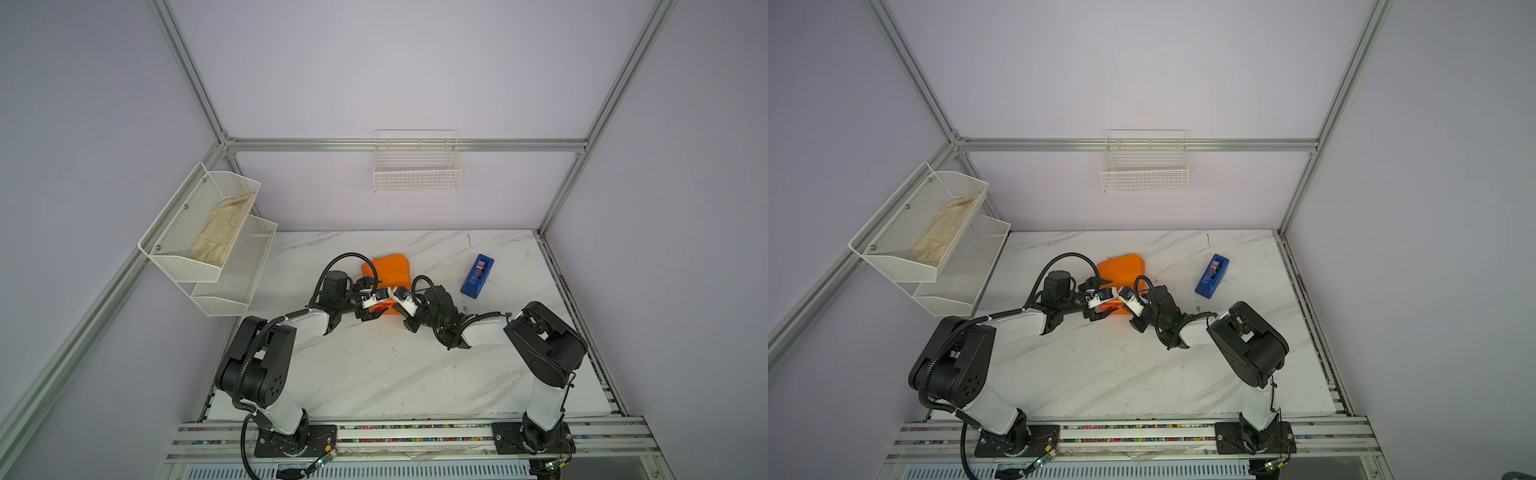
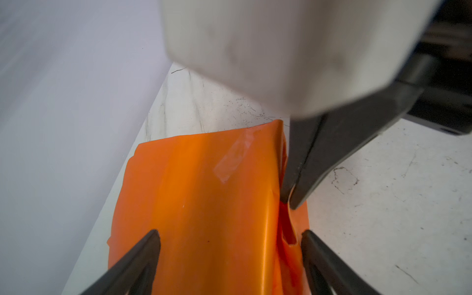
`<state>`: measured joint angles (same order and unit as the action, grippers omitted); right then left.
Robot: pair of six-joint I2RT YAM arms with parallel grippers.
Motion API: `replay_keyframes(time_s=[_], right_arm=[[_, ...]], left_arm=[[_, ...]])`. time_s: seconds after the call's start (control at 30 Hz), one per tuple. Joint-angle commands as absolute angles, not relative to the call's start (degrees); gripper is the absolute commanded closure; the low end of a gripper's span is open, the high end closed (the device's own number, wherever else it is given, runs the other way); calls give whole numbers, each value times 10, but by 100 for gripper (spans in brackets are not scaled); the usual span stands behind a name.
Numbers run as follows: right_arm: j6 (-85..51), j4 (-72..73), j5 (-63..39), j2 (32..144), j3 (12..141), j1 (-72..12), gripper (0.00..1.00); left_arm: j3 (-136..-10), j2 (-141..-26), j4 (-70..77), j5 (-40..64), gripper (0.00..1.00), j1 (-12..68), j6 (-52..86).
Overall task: Wrap a gift box in wrapping paper
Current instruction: Fifth fold the wrapping paper around the gift box.
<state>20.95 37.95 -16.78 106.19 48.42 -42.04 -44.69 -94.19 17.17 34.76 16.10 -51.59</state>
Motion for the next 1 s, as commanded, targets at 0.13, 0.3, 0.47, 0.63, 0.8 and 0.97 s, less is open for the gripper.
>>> replay_keyframes(time_s=[0.13, 0.3, 0.47, 0.63, 0.8, 0.97], right_arm=[[207, 387, -173, 1067, 502, -423, 100], [206, 389, -176, 1070, 506, -423, 100], [204, 390, -175, 1071, 509, -423, 100], [203, 391, -179, 1072, 512, -423, 100], [202, 390, -182, 1074, 514, -423, 100], [202, 386, -182, 1076, 515, -423, 100]], left_arm=[[-465, -945, 79, 360, 17, 153, -539], [-479, -965, 48, 366, 17, 153, -561], [-508, -985, 2, 366, 19, 152, -577], [-519, -995, 8, 350, 23, 153, -557], [-522, -998, 18, 327, 28, 155, -542], [-524, -998, 17, 315, 39, 155, -538]])
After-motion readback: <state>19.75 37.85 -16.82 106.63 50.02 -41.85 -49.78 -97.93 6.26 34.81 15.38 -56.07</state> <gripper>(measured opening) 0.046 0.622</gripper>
